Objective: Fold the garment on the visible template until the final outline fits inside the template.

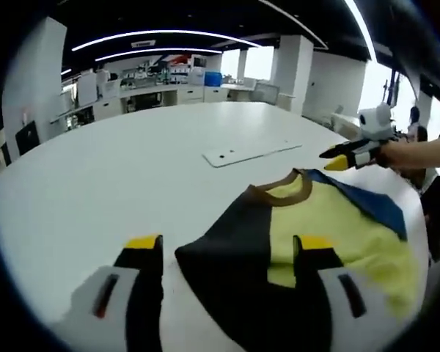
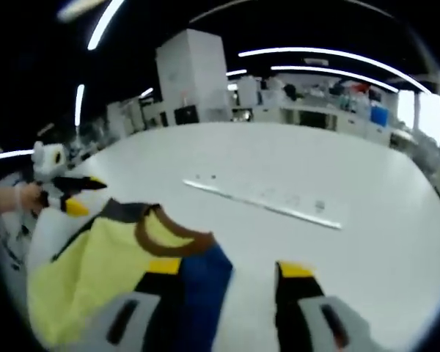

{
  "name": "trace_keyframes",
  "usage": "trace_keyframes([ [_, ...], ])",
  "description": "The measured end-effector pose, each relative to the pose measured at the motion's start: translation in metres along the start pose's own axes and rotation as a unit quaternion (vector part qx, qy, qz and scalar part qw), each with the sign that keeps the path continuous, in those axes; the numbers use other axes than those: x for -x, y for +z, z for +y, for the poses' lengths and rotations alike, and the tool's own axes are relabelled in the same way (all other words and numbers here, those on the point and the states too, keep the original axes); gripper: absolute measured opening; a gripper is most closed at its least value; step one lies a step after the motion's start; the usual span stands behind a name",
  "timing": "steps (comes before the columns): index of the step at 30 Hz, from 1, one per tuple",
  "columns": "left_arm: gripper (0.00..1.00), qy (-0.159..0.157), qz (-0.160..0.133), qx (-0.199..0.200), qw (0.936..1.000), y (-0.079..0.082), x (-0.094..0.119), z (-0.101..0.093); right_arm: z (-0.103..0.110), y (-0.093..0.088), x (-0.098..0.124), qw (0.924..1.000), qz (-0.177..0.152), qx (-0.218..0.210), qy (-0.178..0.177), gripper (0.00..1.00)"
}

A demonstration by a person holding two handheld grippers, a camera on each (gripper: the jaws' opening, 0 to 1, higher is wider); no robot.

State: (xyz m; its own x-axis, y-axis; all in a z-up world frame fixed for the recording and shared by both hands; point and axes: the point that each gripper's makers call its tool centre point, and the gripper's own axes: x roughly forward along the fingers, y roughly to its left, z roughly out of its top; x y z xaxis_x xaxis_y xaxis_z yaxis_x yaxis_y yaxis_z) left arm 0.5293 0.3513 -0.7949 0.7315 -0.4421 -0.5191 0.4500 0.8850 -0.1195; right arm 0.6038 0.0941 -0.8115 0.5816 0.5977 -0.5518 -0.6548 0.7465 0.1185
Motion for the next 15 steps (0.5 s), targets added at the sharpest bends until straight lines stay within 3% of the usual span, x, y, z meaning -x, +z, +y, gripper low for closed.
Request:
trace_keyframes([
  [4,0.82,-0.021,-0.014,-0.003,0.9997,0.010,0.004,-0.011,0.010,0.009,0.008,0.9996,-0.019,-0.002,0.020,0.70],
  [7,0.99,-0.033,-0.026,0.008,0.9991,0.016,0.011,-0.022,0.016,0.014,0.012,0.9991,-0.027,0.007,0.033,0.82],
  [11,0.99,-0.059,-0.041,0.019,0.9973,0.024,0.025,-0.037,0.025,0.014,0.018,0.9981,-0.023,0.025,0.051,0.95],
  [13,0.99,-0.060,-0.040,0.019,0.9972,0.024,0.029,-0.037,0.042,0.010,0.032,0.9973,-0.015,0.038,0.061,0.96],
  [15,0.99,-0.065,-0.041,0.015,0.9970,0.025,0.034,-0.038,0.039,0.010,0.031,0.9964,-0.009,0.045,0.070,0.97],
])
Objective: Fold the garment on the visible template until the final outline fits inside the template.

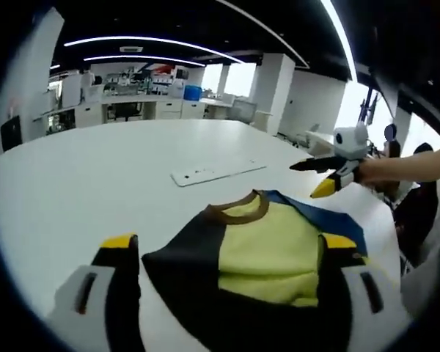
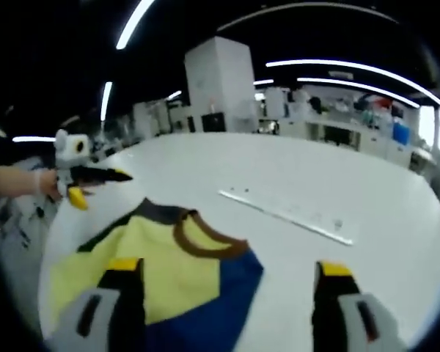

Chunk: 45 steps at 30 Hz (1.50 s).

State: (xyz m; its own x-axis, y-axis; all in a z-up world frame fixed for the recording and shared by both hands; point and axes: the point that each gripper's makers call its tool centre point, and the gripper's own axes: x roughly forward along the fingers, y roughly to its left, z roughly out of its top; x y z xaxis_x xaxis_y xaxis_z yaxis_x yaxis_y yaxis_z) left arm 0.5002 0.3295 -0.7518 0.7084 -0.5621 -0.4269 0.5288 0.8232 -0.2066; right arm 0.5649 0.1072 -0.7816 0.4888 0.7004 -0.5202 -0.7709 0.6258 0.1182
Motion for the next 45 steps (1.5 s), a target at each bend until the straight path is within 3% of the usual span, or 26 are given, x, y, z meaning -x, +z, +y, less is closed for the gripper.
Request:
trace_keyframes([
  [8,0.98,-0.004,-0.005,-0.007,1.0000,0.005,0.023,-0.022,0.014,0.003,0.026,1.0000,-0.006,0.005,0.005,0.96],
  [11,0.96,0.006,0.003,-0.045,0.9989,0.004,0.031,-0.027,0.025,0.001,0.040,0.9997,-0.003,0.022,0.006,0.95],
  [17,0.95,-0.011,-0.004,-0.049,0.9987,0.006,0.049,-0.053,0.038,-0.003,0.065,0.9994,-0.003,0.034,0.007,0.93],
  [26,0.92,-0.018,-0.010,-0.048,0.9986,0.001,0.067,-0.080,0.060,-0.014,0.086,0.9995,-0.011,0.025,0.013,0.91],
  [29,0.91,-0.018,-0.003,-0.055,0.9983,0.000,0.072,-0.078,0.065,-0.023,0.090,0.9992,0.002,0.037,0.016,0.90],
  [35,0.90,-0.012,-0.015,-0.055,0.9983,0.010,0.084,-0.082,0.068,-0.020,0.100,0.9992,-0.008,0.035,0.016,0.88],
  [45,0.90,-0.010,-0.004,-0.070,0.9975,0.007,0.092,-0.084,0.082,-0.026,0.117,0.9986,0.000,0.047,0.023,0.87],
])
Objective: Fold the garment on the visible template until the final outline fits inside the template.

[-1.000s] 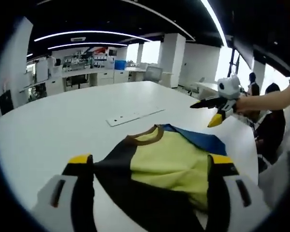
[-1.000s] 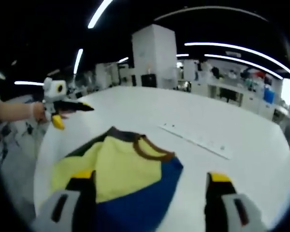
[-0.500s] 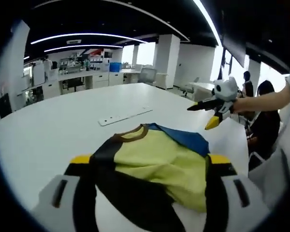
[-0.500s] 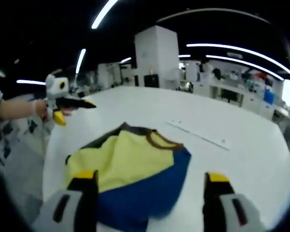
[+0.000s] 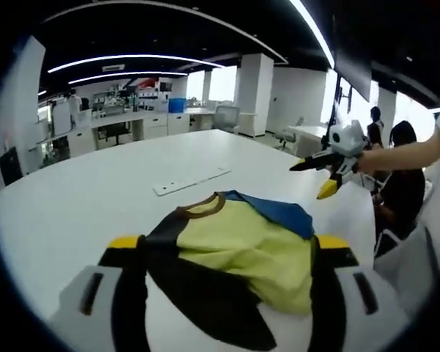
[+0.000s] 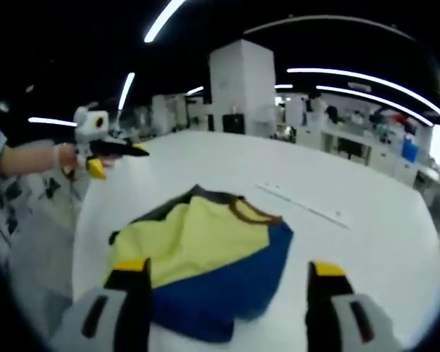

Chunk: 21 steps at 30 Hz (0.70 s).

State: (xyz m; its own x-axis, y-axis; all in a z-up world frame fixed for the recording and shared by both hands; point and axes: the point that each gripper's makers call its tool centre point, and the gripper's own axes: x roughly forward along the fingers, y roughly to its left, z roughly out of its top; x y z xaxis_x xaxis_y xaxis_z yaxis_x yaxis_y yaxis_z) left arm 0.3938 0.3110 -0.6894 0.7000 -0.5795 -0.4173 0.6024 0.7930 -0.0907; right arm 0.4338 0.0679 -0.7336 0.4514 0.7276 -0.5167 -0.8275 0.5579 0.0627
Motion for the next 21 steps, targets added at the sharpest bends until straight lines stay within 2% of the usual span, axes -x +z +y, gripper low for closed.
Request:
trace_keyframes([
  [1,0.90,-0.005,0.009,-0.006,0.9999,-0.005,0.002,-0.004,0.001,-0.001,0.002,1.0000,0.001,0.001,0.000,0.87],
  [8,0.90,-0.020,0.019,-0.006,0.9996,-0.016,0.012,-0.019,0.002,-0.013,0.011,1.0000,0.007,-0.007,-0.001,0.87],
  [10,0.90,-0.023,0.022,-0.009,0.9994,-0.019,0.015,-0.025,0.007,-0.016,0.014,0.9999,0.012,-0.003,0.005,0.86],
  [14,0.89,-0.025,0.033,-0.015,0.9990,-0.029,0.018,-0.029,0.034,-0.030,0.019,0.9976,0.039,0.017,0.055,0.83],
  [21,0.89,-0.023,0.042,-0.005,0.9988,-0.044,0.026,-0.036,0.050,-0.042,0.017,0.9956,0.049,0.043,0.068,0.79],
])
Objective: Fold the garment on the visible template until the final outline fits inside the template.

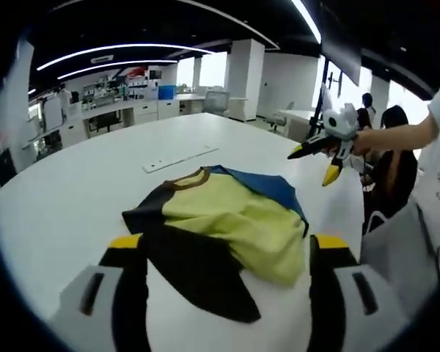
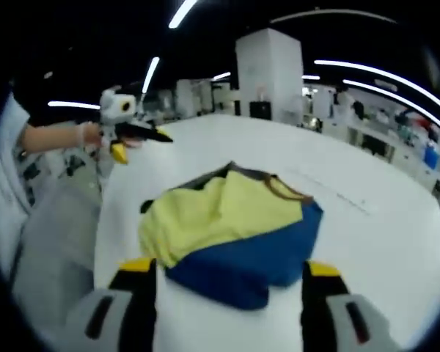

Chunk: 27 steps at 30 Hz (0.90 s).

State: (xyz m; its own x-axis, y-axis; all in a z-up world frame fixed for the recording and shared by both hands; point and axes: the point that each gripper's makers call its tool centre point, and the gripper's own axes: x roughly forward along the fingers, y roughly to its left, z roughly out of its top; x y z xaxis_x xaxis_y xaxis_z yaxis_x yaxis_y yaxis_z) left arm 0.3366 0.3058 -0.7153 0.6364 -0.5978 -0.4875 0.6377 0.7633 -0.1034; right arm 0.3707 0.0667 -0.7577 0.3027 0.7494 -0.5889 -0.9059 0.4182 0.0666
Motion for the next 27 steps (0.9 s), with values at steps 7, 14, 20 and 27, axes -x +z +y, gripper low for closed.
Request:
trace_keyframes([
  [7,0.88,-0.003,0.014,-0.008,0.9999,-0.011,0.011,-0.007,0.013,-0.012,-0.001,0.9981,0.029,0.054,0.013,0.74],
  [14,0.87,0.005,0.030,-0.009,0.9995,-0.027,0.019,-0.005,0.024,-0.020,-0.007,0.9915,0.052,0.118,0.018,0.62],
  [20,0.86,0.006,0.030,0.000,0.9995,-0.035,0.022,-0.007,0.037,-0.027,-0.022,0.9827,0.060,0.174,0.024,0.47],
  [27,0.86,0.008,0.022,0.009,0.9997,-0.039,0.023,-0.009,0.049,-0.040,-0.035,0.9664,0.093,0.237,0.037,0.26],
])
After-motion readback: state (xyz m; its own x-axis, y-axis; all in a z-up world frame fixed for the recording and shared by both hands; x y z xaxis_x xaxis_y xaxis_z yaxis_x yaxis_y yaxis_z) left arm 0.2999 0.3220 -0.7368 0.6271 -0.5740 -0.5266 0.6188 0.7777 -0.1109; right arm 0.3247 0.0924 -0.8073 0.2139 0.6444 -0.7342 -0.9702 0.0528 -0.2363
